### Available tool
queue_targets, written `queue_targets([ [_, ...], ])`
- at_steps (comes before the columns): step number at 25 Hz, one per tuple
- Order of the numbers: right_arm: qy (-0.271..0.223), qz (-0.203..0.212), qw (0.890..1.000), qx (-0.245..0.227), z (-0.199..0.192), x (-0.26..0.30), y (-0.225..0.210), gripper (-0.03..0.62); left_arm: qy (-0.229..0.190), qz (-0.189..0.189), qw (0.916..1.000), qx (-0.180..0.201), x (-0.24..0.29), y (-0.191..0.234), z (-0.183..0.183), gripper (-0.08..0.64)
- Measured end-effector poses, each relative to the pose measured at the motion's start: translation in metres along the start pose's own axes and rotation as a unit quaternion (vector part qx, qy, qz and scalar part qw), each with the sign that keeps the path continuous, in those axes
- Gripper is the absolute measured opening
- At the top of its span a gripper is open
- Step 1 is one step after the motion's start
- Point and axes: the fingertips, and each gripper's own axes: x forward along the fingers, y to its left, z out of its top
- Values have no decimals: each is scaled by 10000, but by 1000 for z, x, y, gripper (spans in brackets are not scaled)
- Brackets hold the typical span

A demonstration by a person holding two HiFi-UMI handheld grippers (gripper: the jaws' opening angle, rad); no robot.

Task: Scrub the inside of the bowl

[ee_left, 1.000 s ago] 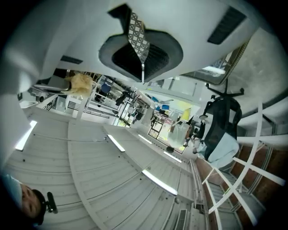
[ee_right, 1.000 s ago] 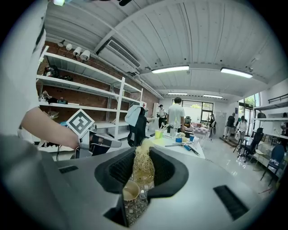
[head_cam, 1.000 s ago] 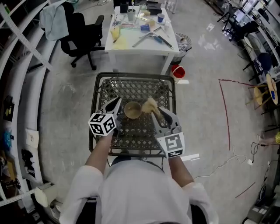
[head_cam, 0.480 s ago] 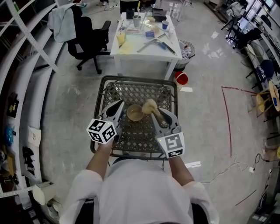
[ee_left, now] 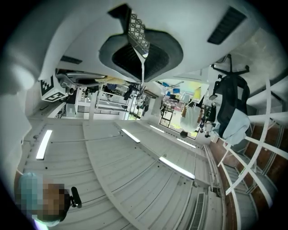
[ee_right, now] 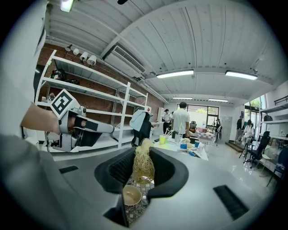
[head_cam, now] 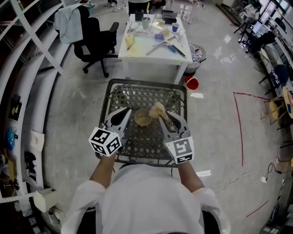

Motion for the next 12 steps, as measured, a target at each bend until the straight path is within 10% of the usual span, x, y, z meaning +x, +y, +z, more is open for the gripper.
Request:
queue_targets([
  [12, -35, 43, 9999, 155, 1, -4, 1, 100, 62, -110, 9997, 186, -14, -20, 12, 41],
])
